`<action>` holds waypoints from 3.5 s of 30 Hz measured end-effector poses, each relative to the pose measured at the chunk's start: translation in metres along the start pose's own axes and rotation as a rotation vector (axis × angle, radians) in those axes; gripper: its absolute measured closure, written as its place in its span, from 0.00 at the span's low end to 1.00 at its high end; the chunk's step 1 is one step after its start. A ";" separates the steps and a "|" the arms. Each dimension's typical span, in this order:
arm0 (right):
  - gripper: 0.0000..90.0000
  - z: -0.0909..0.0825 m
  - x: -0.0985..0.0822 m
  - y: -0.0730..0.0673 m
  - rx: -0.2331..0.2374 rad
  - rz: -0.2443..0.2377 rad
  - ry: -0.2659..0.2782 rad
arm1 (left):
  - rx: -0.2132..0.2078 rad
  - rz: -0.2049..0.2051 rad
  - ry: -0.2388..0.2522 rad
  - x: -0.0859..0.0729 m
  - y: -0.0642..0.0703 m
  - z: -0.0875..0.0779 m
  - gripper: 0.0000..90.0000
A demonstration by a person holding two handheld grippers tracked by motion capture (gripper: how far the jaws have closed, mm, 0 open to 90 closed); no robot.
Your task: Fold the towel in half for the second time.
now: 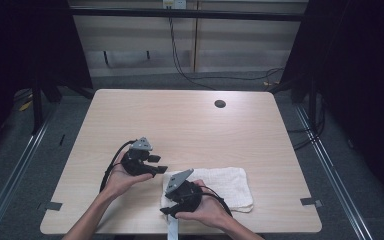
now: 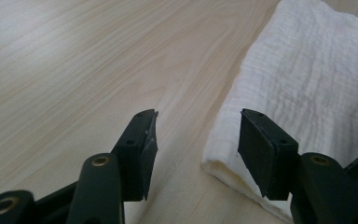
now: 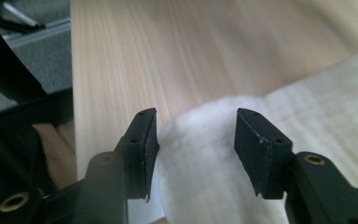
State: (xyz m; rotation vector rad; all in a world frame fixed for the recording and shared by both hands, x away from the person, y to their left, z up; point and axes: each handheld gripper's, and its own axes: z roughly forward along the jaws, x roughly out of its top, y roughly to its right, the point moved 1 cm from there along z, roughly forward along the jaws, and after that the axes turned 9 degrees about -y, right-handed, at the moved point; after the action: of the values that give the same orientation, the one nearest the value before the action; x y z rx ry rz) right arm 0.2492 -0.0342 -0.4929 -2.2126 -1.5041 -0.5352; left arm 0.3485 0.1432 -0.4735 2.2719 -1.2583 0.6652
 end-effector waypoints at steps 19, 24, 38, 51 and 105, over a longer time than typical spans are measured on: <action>0.80 0.004 -0.006 0.000 -0.074 -0.031 -0.008 | -0.002 -0.019 0.006 -0.004 -0.004 0.001 0.50; 0.90 0.004 -0.007 0.004 -0.078 -0.008 0.003 | 0.001 -0.020 -0.016 -0.004 -0.004 0.006 0.50; 0.91 0.004 -0.007 0.006 -0.074 0.010 0.014 | -0.005 0.012 -0.079 -0.007 0.002 0.026 0.51; 0.91 0.004 -0.006 0.005 -0.074 0.019 -0.006 | -0.044 0.070 -0.123 -0.007 0.012 0.031 0.69; 0.92 -0.047 0.036 0.012 -0.012 0.051 0.244 | -0.134 -0.070 0.135 -0.001 -0.015 -0.041 0.94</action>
State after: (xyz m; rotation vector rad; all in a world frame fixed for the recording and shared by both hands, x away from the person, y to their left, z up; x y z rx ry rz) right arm 0.2691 -0.0356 -0.4360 -2.1006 -1.3182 -0.7681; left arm 0.3528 0.1752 -0.4447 2.1146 -1.1209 0.6759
